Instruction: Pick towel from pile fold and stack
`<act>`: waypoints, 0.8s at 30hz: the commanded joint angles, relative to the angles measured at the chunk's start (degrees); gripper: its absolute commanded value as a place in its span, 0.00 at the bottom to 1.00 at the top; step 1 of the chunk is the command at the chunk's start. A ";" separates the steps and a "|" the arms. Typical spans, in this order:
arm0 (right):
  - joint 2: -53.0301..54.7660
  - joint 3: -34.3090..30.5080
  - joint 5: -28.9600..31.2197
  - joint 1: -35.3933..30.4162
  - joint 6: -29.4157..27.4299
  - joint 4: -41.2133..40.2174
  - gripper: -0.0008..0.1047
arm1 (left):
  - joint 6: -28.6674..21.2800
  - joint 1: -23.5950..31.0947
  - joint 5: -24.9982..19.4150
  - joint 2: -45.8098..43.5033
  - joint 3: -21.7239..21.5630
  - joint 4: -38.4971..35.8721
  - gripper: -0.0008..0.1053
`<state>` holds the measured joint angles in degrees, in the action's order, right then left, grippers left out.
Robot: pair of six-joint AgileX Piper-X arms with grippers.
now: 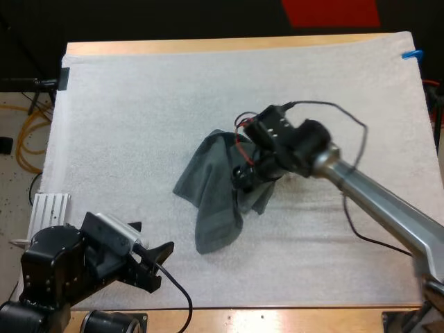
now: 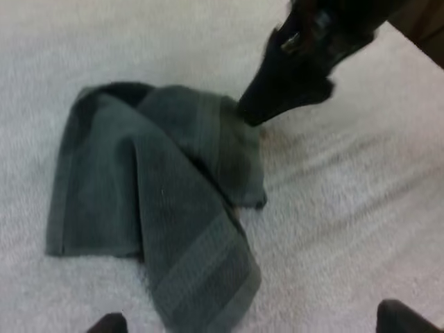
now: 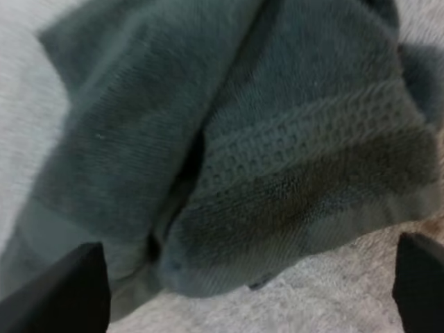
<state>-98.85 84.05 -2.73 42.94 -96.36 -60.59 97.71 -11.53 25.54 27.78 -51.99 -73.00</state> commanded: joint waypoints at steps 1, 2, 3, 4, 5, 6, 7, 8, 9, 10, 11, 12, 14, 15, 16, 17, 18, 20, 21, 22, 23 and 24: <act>-1.31 0.31 0.37 -0.04 -0.33 0.18 0.76 | -0.20 -0.26 -0.29 -0.34 -0.36 -0.88 0.65; -2.98 0.31 0.37 -0.04 -0.33 0.37 0.76 | -0.20 -0.26 -0.29 -0.34 -0.36 -1.32 0.65; -4.26 0.31 0.37 -0.04 -0.33 0.64 0.76 | -0.27 -0.26 -0.29 -0.34 -0.36 -1.65 0.65; -5.02 0.31 0.37 -0.04 -0.33 0.73 0.76 | -0.27 -0.26 -0.29 -0.34 -0.36 -1.73 0.65; -6.41 0.31 0.37 -0.04 -0.33 1.02 0.76 | -0.27 -0.26 -0.29 -0.34 -0.36 -1.88 0.65; -7.75 0.31 0.37 -0.04 -0.33 1.20 0.75 | -0.27 -0.26 -0.29 -0.34 -0.36 -1.91 0.65; -8.34 0.31 0.37 -0.04 -0.33 1.28 0.74 | -0.27 -0.26 -0.29 -0.34 -0.36 -1.90 0.65; -9.24 0.31 0.37 -0.04 -0.33 1.33 0.70 | -0.27 -0.26 -0.29 -0.34 -0.36 -1.90 0.65; -10.24 0.31 0.37 -0.04 -0.33 1.32 0.64 | -0.27 -0.26 -0.29 -0.34 -0.36 -1.90 0.65; -10.66 0.31 0.37 -0.04 -0.33 1.32 0.59 | -0.27 -0.26 -0.29 -0.34 -0.36 -1.90 0.65; -11.41 0.31 0.83 -0.04 -0.33 1.32 0.51 | -0.27 -0.26 -0.29 -0.34 -0.36 -1.90 0.65; -12.00 0.31 1.58 -0.04 -0.33 1.32 0.43 | -0.27 -0.26 -0.29 -0.34 -0.36 -1.90 0.65; -12.51 0.31 2.72 -0.04 -0.33 1.32 0.28 | -0.27 -0.26 -0.29 -0.34 -0.36 -1.80 0.65; -12.59 0.31 2.73 -0.04 -0.89 1.44 0.18 | -0.27 -0.26 -0.29 -0.34 -0.36 -1.75 0.65; -12.57 0.31 2.73 -0.04 -1.30 1.46 0.15 | -0.27 -0.26 -0.29 -0.34 -0.36 -1.78 0.65; -12.46 0.31 2.73 -0.04 -2.07 1.45 0.04 | -0.27 -0.26 -0.29 -0.34 -0.36 -1.78 0.65; -12.13 0.31 2.73 -0.04 -2.53 1.45 0.01 | -0.27 -0.26 -0.29 -0.34 -0.36 -1.78 0.65; -11.34 0.31 2.73 -0.04 -2.91 1.45 0.01 | -0.27 -0.26 -0.29 -0.34 -0.36 -1.78 0.65; -10.70 0.31 2.73 -0.04 -2.91 1.29 0.01 | -0.27 -0.26 -0.29 -0.34 -0.36 -1.78 0.65; -10.24 0.31 2.73 -0.04 -2.91 1.21 0.01 | -0.52 -0.26 -0.29 -0.34 -0.36 -1.78 0.65; -9.36 0.31 2.73 -0.04 -2.91 1.09 0.01 | -0.77 -0.26 -0.29 -0.34 -0.36 -1.78 0.65; -8.05 0.31 2.73 -0.04 -2.91 0.97 0.01 | -0.87 -0.26 -0.29 -0.34 -0.36 -1.78 0.65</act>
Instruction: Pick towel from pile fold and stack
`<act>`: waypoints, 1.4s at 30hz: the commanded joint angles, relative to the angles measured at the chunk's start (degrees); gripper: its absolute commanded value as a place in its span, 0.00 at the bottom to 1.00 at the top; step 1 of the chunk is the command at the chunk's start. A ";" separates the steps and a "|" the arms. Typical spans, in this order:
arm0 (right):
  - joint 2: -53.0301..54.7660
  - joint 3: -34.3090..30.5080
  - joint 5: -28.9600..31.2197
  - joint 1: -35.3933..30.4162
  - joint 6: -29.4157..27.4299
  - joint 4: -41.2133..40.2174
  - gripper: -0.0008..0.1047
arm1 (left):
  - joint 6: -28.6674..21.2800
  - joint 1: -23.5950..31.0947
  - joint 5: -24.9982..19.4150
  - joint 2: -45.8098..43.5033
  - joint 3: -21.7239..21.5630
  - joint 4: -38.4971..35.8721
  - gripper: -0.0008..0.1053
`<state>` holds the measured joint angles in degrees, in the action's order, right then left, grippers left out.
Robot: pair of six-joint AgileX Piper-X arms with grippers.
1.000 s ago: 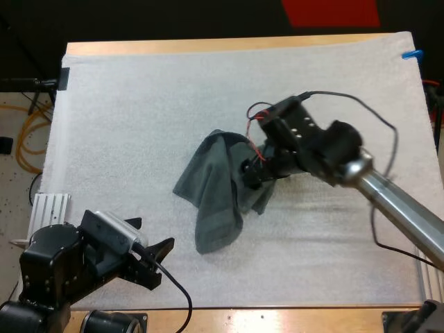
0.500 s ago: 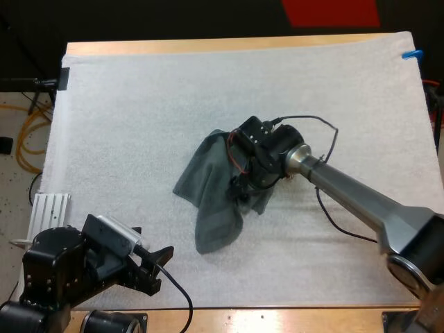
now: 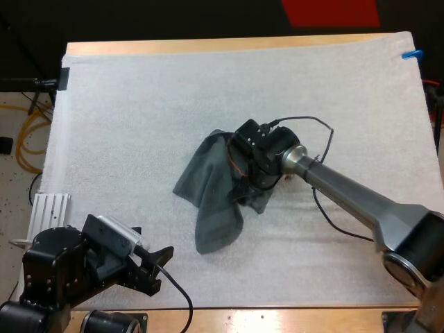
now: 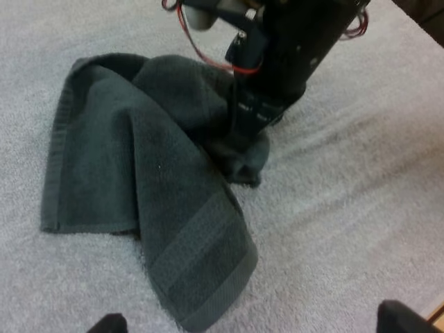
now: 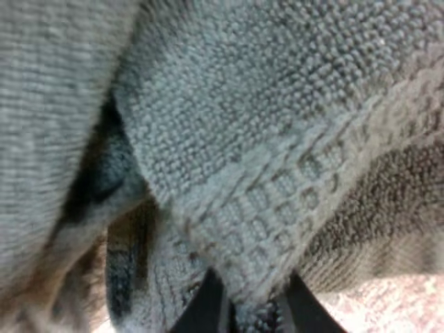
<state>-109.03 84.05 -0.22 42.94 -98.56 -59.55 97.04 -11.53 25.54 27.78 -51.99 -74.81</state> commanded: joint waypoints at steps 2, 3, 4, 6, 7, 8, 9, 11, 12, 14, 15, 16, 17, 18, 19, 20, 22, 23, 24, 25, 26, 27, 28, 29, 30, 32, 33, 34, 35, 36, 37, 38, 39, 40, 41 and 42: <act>4.59 0.31 0.22 -0.04 -0.71 -0.59 0.01 | -0.98 -0.26 -0.29 -0.34 -0.36 0.03 0.65; 6.43 0.31 0.58 -0.04 -0.83 -0.99 0.01 | -1.24 -0.26 -0.29 -0.34 -0.36 0.03 0.65; 7.46 0.31 0.72 -0.04 -0.92 -1.19 0.01 | -1.33 -0.26 -0.29 -0.34 -0.36 0.03 0.65; 11.57 0.31 3.33 -0.04 -1.78 -1.36 0.01 | -1.75 -0.26 -0.29 -0.34 -0.36 0.03 0.65; 12.80 0.31 4.00 -0.04 -2.05 -1.34 0.01 | -1.80 -0.26 -0.29 -0.34 -0.36 0.03 0.65; 14.89 0.31 4.82 -0.04 -2.41 -1.17 0.01 | -1.87 -0.26 -0.29 -0.34 -0.36 0.03 0.65; 17.39 0.31 5.43 -0.04 -2.88 -1.13 0.01 | -2.02 -0.26 -0.29 -0.34 -0.36 0.03 0.65; 21.00 0.84 5.70 -0.04 -3.04 -1.14 0.01 | -2.20 -0.26 -0.29 -0.34 -0.36 0.03 0.65; 23.16 1.30 5.69 -0.04 -3.31 -1.14 0.01 | -2.19 -0.26 -0.29 -0.34 -0.36 0.15 0.65; 25.98 2.01 6.22 -0.04 -3.31 -0.99 0.01 | -2.19 -0.26 -0.29 -0.34 -0.36 0.12 0.65; 27.92 2.47 6.42 -0.04 -3.31 -0.99 0.01 | -2.19 -0.26 -0.29 -0.34 -0.36 0.12 0.65; 28.81 2.79 6.68 -0.04 -3.31 -0.99 0.01 | -2.19 -0.26 -0.29 -0.34 -0.36 0.12 0.65; 30.48 3.18 6.89 -0.04 -3.31 -0.99 0.01 | -2.19 -0.26 -0.29 -0.34 -0.36 0.29 0.65; 31.75 3.60 6.93 -0.04 -3.20 -0.99 0.01 | -2.19 -0.26 -0.29 -0.34 -0.36 0.47 0.65; 32.41 3.77 6.92 -0.04 -3.10 -1.17 0.01 | -2.19 -0.26 -0.29 -0.34 -0.36 0.56 0.65; 33.72 3.98 6.92 -0.04 -2.76 -1.30 0.01 | -2.19 -0.26 -0.29 -0.34 -0.36 0.61 0.65; 35.30 3.97 6.92 -0.04 -1.73 -1.63 0.01 | -2.19 -0.26 -0.29 -0.34 -0.36 0.58 0.65; 36.18 3.97 6.92 -0.04 -1.47 -2.25 0.01 | -2.19 -0.26 -0.29 -0.34 -0.36 0.58 0.65; 36.86 3.97 6.92 -0.04 -1.47 -2.84 0.01 | -2.19 -0.26 -0.29 -0.34 -0.36 0.58 0.65; 37.10 3.97 6.92 -0.04 -1.47 -3.13 0.01 | -2.19 -0.26 -0.29 -0.34 -0.36 0.58 0.65; 37.42 3.97 6.92 -0.04 -1.47 -3.55 0.01 | -2.19 -0.26 -0.29 -0.34 -0.36 0.58 0.65; 37.55 3.97 6.92 -0.04 -1.47 -3.90 0.01 | -2.19 -0.26 -0.29 -0.34 -0.36 0.58 0.65; 37.55 3.97 6.92 -0.04 -1.47 -4.00 0.01 | -2.19 -0.26 -0.29 -0.34 -0.36 0.58 0.65; 37.52 3.97 6.92 -0.04 -1.47 -4.13 0.01 | -2.19 -0.26 -0.29 -0.34 -0.36 0.58 0.65; 37.33 3.87 7.09 -0.04 -1.47 -4.11 0.01 | -2.19 -0.26 -0.29 -0.34 -0.36 0.58 0.65; 36.96 3.84 8.25 -0.04 -1.47 -4.11 0.01 | -2.19 -0.26 -0.15 -0.34 -0.36 0.58 0.65; 36.56 3.84 9.44 -0.04 -1.47 -4.11 0.01 | -2.19 -0.26 -0.09 -0.34 -0.36 0.58 0.65; 36.19 3.84 10.51 -0.04 -1.47 -4.11 0.01 | -2.19 -0.26 -0.11 -0.34 -0.36 0.58 0.65; 35.64 3.84 11.71 -0.35 -1.71 -4.00 0.01 | -2.19 -0.26 -0.11 -0.34 -0.36 0.58 0.65; 34.91 3.84 12.18 -0.94 -1.85 -3.66 0.01 | -2.19 -0.26 -0.11 -0.34 -0.36 0.58 0.65; 34.53 3.84 12.18 -1.17 -1.87 -3.35 0.01 | -2.19 -0.26 -0.11 -0.34 -0.36 0.58 0.65; 33.80 3.84 12.17 -2.21 -1.84 -2.45 0.01 | -2.19 -0.26 -0.11 -0.34 -0.36 0.58 0.65; 33.09 3.84 12.17 -3.39 -1.84 -1.31 0.01 | -2.19 -0.26 -0.11 -0.34 -0.36 0.58 0.65; 32.85 3.84 12.17 -4.03 -1.96 -0.83 0.01 | -2.19 -0.26 -0.11 -0.34 -0.36 0.58 0.65; 32.24 3.84 11.95 -5.49 -2.06 0.62 0.01 | -2.19 -0.26 -0.11 -0.34 -0.36 0.46 0.65; 31.66 3.84 11.91 -6.80 -2.64 1.94 0.01 | -2.19 -0.26 -0.11 -0.34 -0.36 0.45 0.65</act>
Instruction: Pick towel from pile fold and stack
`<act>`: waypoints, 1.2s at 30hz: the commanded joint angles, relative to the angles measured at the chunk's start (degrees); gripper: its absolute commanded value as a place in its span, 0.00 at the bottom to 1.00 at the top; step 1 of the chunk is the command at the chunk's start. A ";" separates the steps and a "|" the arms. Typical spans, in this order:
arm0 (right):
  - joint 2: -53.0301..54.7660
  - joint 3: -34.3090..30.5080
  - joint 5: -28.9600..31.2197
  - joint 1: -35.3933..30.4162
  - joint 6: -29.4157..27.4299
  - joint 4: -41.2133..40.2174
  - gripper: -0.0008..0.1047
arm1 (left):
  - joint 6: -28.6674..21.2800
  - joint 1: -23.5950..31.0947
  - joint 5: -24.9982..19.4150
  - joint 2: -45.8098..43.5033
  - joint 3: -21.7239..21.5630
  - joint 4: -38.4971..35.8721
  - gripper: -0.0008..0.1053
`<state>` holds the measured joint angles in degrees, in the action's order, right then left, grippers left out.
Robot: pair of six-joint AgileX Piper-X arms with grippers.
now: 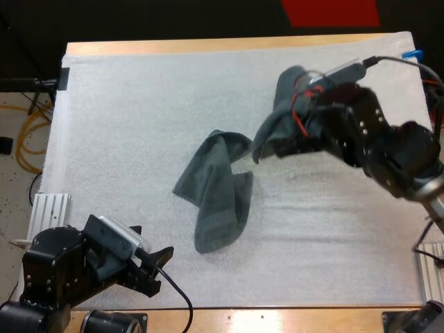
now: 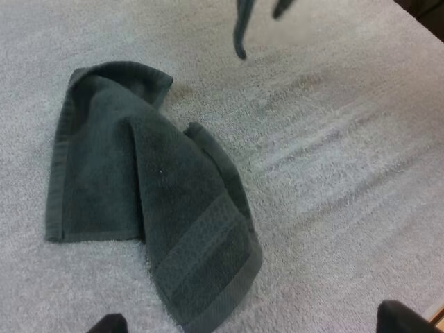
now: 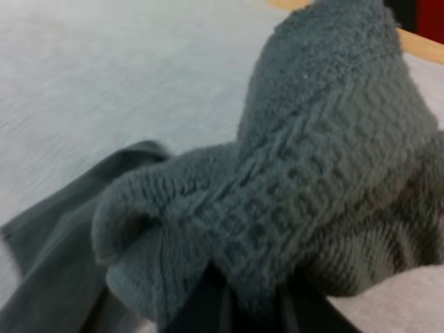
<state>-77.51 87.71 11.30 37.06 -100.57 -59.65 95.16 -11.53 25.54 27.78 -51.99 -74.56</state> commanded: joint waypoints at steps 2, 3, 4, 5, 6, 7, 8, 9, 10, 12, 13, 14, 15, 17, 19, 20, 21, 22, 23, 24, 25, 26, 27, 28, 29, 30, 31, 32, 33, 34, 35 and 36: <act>-0.85 0.17 0.42 -3.19 -1.81 3.67 0.01 | -0.31 -0.26 -0.11 -0.34 -0.36 0.21 0.65; -1.60 0.17 -0.03 -5.03 -2.39 4.88 0.01 | -0.31 -0.26 -0.11 -0.34 -0.36 0.21 0.65; -1.99 0.17 -0.17 -6.29 -2.67 5.48 0.01 | -0.31 -0.26 -0.11 -0.34 -0.36 0.21 0.65; -2.81 0.17 -1.10 -7.91 -3.12 6.58 0.01 | -0.31 -0.26 -0.11 -0.34 -0.36 0.21 0.65; -3.72 0.17 -2.08 -9.89 -3.37 7.82 0.01 | -0.31 -0.26 -0.11 -0.34 -0.36 0.21 0.65; -4.04 0.17 -2.44 -10.87 -3.46 8.24 0.01 | -0.31 -0.26 -0.11 -0.34 -0.36 0.21 0.65; -4.98 0.17 -2.60 -12.75 -3.62 9.56 0.01 | -0.31 -0.26 -0.11 -0.34 -0.36 0.21 0.65; -5.84 0.17 -2.58 -14.33 -3.76 11.23 0.01 | -0.31 -0.26 -0.11 -0.34 -0.36 0.21 0.65; -6.57 0.17 -2.58 -15.24 -3.76 12.17 0.01 | -0.31 -0.26 -0.11 -0.34 -0.36 0.21 0.65; -8.74 0.17 -2.58 -18.38 -3.75 16.49 0.01 | -0.31 -0.26 -0.11 -0.34 -0.36 0.21 0.65; -9.20 0.17 -2.58 -19.35 -3.75 17.90 0.01 | -0.31 -0.26 -0.11 -0.34 -0.36 0.21 0.65; -10.22 0.17 -2.58 -20.45 -3.75 20.79 0.01 | -0.31 -0.26 -0.11 -0.34 -0.36 0.21 0.65; -11.49 0.17 -2.58 -21.65 -3.75 23.64 0.01 | -0.31 -0.26 -0.11 -0.34 -0.36 0.21 0.65; -13.58 0.17 -2.58 -23.05 -3.64 27.14 0.01 | -0.31 -0.26 -0.11 -0.34 -0.36 0.21 0.65; -15.83 0.17 -2.47 -24.40 -3.50 30.29 0.01 | -0.21 -0.26 -0.11 -0.34 -0.36 0.21 0.65; -17.11 0.17 -2.23 -25.05 -3.51 31.76 0.01 | -0.09 -0.26 -0.11 -0.34 -0.36 0.21 0.65; -18.68 0.17 -1.60 -25.73 -3.37 33.37 0.01 | 0.13 -0.26 -0.11 -0.34 -0.36 0.21 0.65; -19.21 0.17 -1.21 -26.08 -3.37 34.20 0.01 | 0.27 -0.26 -0.11 -0.34 -0.36 0.21 0.65; -20.68 0.17 -0.15 -26.68 -3.37 35.65 0.01 | 0.50 -0.26 -0.11 -0.34 -0.36 0.21 0.65; -22.05 0.17 1.55 -27.24 -3.49 37.06 0.01 | 0.90 -0.26 0.00 -0.34 -0.36 0.21 0.65; -22.72 0.17 2.74 -27.43 -3.69 37.53 0.01 | 1.03 -0.26 0.07 -0.34 -0.36 0.09 0.65; -24.00 0.17 5.27 -27.82 -4.01 39.03 0.01 | 1.05 -0.26 0.57 -0.34 -0.36 -0.32 0.65; -24.91 0.17 7.01 -28.30 -4.55 40.38 0.01 | 1.17 -0.26 1.27 -0.34 -0.36 -0.76 0.65; -25.61 0.17 7.67 -28.45 -4.95 41.52 0.01 | 1.40 -0.26 1.64 -0.34 -0.36 -0.91 0.65; -26.54 0.17 8.35 -28.94 -5.11 42.87 0.01 | 1.94 -0.26 2.38 -0.34 -0.36 -1.18 0.65; -27.29 0.17 8.35 -29.28 -5.10 44.53 0.01 | 2.47 -0.26 2.79 -0.34 -0.36 -1.24 0.65; -27.68 0.17 8.35 -29.60 -5.10 45.22 0.01 | 2.79 -0.26 3.02 -0.34 -0.36 -1.22 0.65; -28.38 0.17 8.35 -29.91 -5.10 46.61 0.01 | 3.12 -0.26 3.07 -0.34 -0.36 -1.22 0.65; -29.17 0.29 8.62 -30.30 -5.10 48.04 0.01 | 3.67 -0.26 3.05 -0.34 -0.36 -1.22 0.65; -29.58 0.29 8.91 -30.51 -5.10 48.46 0.01 | 3.81 -0.26 3.05 -0.34 -0.36 -1.22 0.65; -30.34 0.29 9.41 -30.98 -5.10 49.71 0.01 | 4.09 -0.26 3.06 -0.34 -0.36 -1.22 0.65; -30.97 0.29 9.43 -31.51 -5.10 50.71 0.01 | 4.38 -0.26 3.44 -0.34 -0.36 -1.22 0.65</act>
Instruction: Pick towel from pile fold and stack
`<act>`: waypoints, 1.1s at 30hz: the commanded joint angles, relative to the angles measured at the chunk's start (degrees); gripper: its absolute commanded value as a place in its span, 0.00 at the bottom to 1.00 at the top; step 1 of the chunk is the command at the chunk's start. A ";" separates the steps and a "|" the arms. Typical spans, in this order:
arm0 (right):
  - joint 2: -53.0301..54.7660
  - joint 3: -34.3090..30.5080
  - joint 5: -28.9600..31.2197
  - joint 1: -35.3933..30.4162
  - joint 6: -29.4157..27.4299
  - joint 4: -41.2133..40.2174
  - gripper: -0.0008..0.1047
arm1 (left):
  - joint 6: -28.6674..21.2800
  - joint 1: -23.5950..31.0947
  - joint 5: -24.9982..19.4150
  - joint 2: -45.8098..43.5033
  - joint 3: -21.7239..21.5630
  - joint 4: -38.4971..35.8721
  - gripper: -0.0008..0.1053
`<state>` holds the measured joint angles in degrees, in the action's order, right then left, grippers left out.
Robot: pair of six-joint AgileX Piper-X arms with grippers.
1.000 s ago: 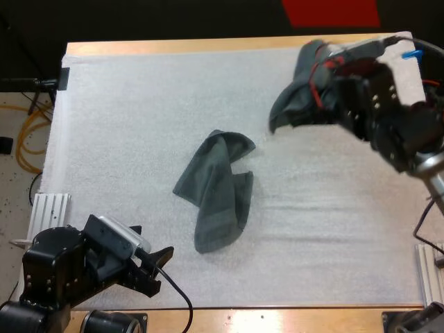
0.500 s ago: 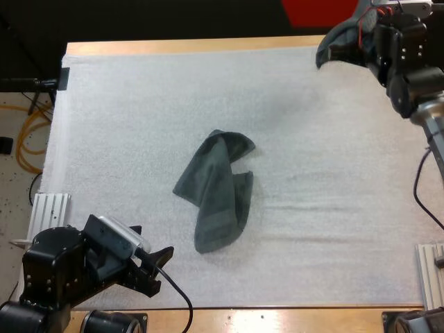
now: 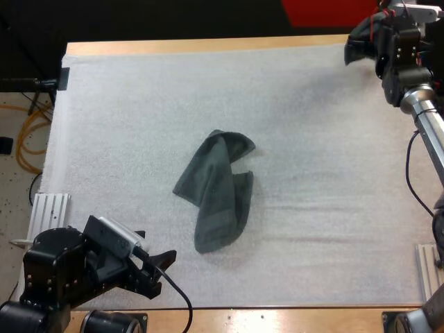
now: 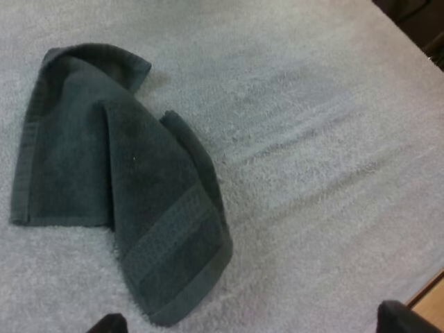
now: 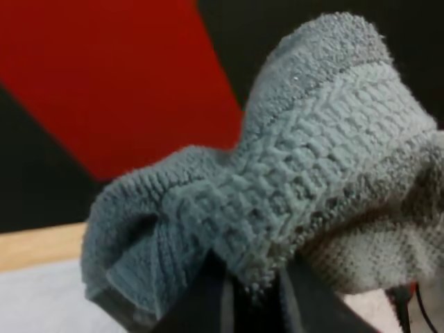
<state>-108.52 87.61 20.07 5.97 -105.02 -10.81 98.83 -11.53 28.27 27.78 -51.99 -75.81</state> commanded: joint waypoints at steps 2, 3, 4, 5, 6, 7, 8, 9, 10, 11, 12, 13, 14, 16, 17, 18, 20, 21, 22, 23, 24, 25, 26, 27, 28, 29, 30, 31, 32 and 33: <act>-0.85 0.39 0.22 -1.15 -0.65 3.42 0.01 | 1.88 -0.26 0.72 -0.34 -0.36 0.03 0.65; -1.37 0.39 -0.37 -1.35 -0.65 3.77 0.01 | 2.26 -0.26 0.72 -0.34 -0.36 0.03 0.65; -1.43 0.39 -0.76 -1.46 -0.65 3.80 0.01 | 2.47 -0.26 0.72 -0.34 -0.36 0.03 0.65; -1.41 0.39 -1.58 -1.63 -0.65 3.55 0.01 | 2.60 -0.26 0.72 -0.34 -0.36 0.03 0.65; -1.41 0.39 -2.69 -1.73 -0.65 2.82 0.01 | 2.59 -0.26 0.72 -0.34 -0.36 0.03 0.65; -1.41 0.39 -3.24 -1.73 -0.65 2.61 0.01 | 2.59 -0.26 0.72 -0.34 -0.36 0.03 0.65; -1.41 0.39 -3.79 -1.72 -0.65 2.12 0.02 | 2.59 -0.26 0.72 -0.34 -0.36 0.03 0.65; -1.41 0.39 -4.04 -1.72 -0.65 1.75 0.06 | 2.59 -0.26 0.72 -0.34 -0.36 0.21 0.65; -1.41 0.39 -4.14 -1.72 -0.65 1.44 0.10 | 2.59 -0.26 0.72 -0.34 -0.36 0.23 0.65; -1.41 0.39 -4.32 -1.72 -0.65 1.04 0.19 | 2.59 -0.26 0.72 -0.34 -0.36 0.29 0.65; -1.23 0.39 -5.00 -1.72 -0.65 0.59 0.32 | 2.59 -0.26 0.72 -0.34 -0.36 0.25 0.65; -1.19 0.39 -5.12 -1.72 -0.65 0.38 0.37 | 2.59 -0.26 0.72 -0.34 -0.36 0.25 0.65; -1.02 0.39 -5.11 -1.72 -0.65 -0.27 0.51 | 2.59 -0.26 0.72 -0.34 -0.36 0.25 0.65; -0.69 0.39 -4.67 -1.72 -0.65 -1.00 0.70 | 2.59 -0.26 0.72 -0.34 -0.36 0.25 0.65; -0.32 0.39 -3.97 -1.72 -0.65 -1.89 0.76 | 2.59 -0.26 0.72 -0.34 -0.36 0.25 0.65; 0.10 0.39 -3.68 -1.72 -0.65 -2.79 0.76 | 2.59 -0.26 0.72 -0.34 -0.36 0.25 0.65; 0.98 0.39 -3.04 -1.72 -0.65 -4.74 0.74 | 2.59 -0.26 0.72 -0.34 -0.36 0.37 0.65; 1.88 0.39 -2.74 -1.72 -0.65 -6.20 0.72 | 2.59 -0.26 0.72 -0.34 -0.36 0.51 0.65; 2.38 0.39 -2.72 -1.72 -0.65 -6.65 0.70 | 2.59 -0.26 0.72 -0.34 -0.36 0.75 0.65; 3.49 0.39 -2.73 -1.72 -0.65 -8.06 0.67 | 2.59 -0.26 0.72 -0.34 -0.36 1.13 0.65; 4.74 0.39 -2.73 -1.72 -0.65 -9.52 0.65 | 2.59 -0.26 0.72 -0.34 -0.36 1.55 0.65; 5.42 0.39 -2.73 -1.72 -0.65 -10.34 0.64 | 2.59 -0.26 0.72 -0.34 -0.36 1.70 0.65; 6.90 0.39 -2.86 -1.72 -0.65 -11.99 0.63 | 2.59 -0.26 0.72 -0.34 -0.36 2.18 0.65; 8.25 0.39 -3.56 -1.59 -0.65 -13.74 0.63 | 2.59 -0.26 0.72 -0.34 -0.36 2.76 0.65; 9.17 0.39 -4.18 -1.59 -0.65 -14.85 0.63 | 2.59 -0.26 0.72 -0.34 -0.36 3.00 0.65; 10.65 0.39 -5.57 -1.46 -0.51 -17.22 0.63 | 2.59 -0.26 0.72 -0.34 -0.36 3.64 0.65; 12.55 0.39 -6.98 -1.18 -0.24 -19.49 0.63 | 2.59 -0.26 0.72 -0.34 -0.36 4.08 0.65; 13.82 0.39 -7.62 -1.09 -0.22 -20.32 0.63 | 2.59 -0.26 0.72 -0.34 -0.36 4.35 0.65; 15.41 0.39 -8.89 -0.75 -0.23 -22.61 0.63 | 2.59 -0.26 0.72 -0.34 -0.36 4.60 0.65; 17.20 0.39 -9.74 -0.22 -0.23 -24.90 0.63 | 2.59 -0.26 0.72 -0.34 -0.36 4.76 0.65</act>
<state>-93.16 87.61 11.70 5.32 -105.15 -33.68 100.91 -11.53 28.62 27.78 -51.99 -71.84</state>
